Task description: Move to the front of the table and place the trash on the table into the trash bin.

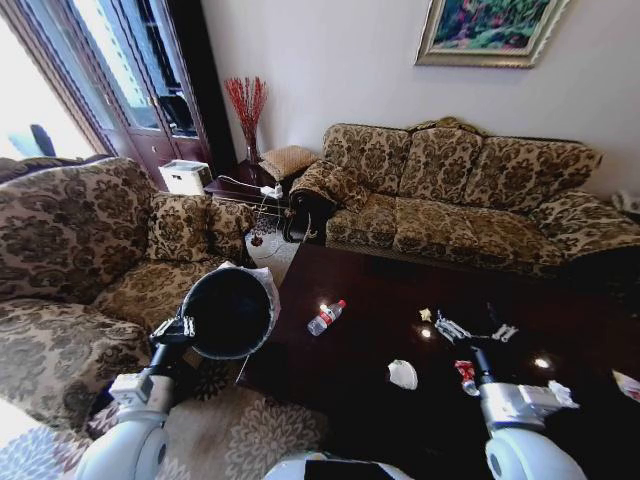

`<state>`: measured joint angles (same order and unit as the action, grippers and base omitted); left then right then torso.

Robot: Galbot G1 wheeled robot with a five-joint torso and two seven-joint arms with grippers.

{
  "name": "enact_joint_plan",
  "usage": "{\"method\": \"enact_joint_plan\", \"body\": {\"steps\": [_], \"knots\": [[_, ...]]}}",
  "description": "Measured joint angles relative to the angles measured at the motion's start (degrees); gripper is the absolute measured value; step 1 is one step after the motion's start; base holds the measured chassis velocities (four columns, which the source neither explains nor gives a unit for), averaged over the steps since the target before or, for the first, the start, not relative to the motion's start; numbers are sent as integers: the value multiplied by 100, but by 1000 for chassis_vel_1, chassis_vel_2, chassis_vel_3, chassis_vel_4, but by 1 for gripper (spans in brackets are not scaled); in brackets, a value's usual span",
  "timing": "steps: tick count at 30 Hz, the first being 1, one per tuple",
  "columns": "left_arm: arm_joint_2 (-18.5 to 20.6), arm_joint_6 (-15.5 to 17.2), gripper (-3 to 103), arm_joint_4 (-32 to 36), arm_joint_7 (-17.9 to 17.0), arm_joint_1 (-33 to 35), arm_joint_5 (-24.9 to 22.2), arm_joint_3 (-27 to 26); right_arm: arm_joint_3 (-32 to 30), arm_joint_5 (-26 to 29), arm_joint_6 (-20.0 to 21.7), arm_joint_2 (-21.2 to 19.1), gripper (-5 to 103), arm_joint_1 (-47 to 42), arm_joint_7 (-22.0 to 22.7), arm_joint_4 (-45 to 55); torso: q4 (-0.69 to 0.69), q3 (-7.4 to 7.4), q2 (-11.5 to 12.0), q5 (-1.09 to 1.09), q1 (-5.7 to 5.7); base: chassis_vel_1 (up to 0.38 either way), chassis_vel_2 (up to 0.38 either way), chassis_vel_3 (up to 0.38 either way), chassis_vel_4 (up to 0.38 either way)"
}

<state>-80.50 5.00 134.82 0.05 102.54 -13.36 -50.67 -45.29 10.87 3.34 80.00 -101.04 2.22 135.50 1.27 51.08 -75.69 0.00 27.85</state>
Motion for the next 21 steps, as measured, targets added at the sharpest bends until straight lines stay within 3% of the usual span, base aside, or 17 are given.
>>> {"method": "enact_joint_plan", "body": {"steps": [5,8,9,11,12,16,21], "knots": [[40,13,3,3,3,-36,-154,-92,-55,39,14,-2,100,3,-10,1,0,0,0,-1,0,0,0,0,0],[214,59,3,60,-14,-204,-754,-515,-266,208,66,-27,100,16,-53,7,0,0,0,2,0,0,0,0,0],[214,59,3,60,-14,-204,-754,-515,-266,208,66,-27,100,16,-53,7,0,0,0,2,0,0,0,0,0],[368,105,3,102,-31,-350,-1291,-890,-744,592,186,-90,100,52,-164,35,0,0,0,-1,0,0,0,0,0],[368,105,3,102,-31,-350,-1291,-890,-744,592,186,-90,100,52,-164,35,0,0,0,-1,0,0,0,0,0],[575,121,3,176,-15,-527,-2068,-1467,-1607,1297,407,-208,100,119,-374,93,-1,0,0,2,0,0,0,0,0],[602,62,3,232,124,-461,-2191,-1567,-1905,1672,467,-259,100,102,-603,192,0,0,0,-2,0,0,0,0,0]]}}
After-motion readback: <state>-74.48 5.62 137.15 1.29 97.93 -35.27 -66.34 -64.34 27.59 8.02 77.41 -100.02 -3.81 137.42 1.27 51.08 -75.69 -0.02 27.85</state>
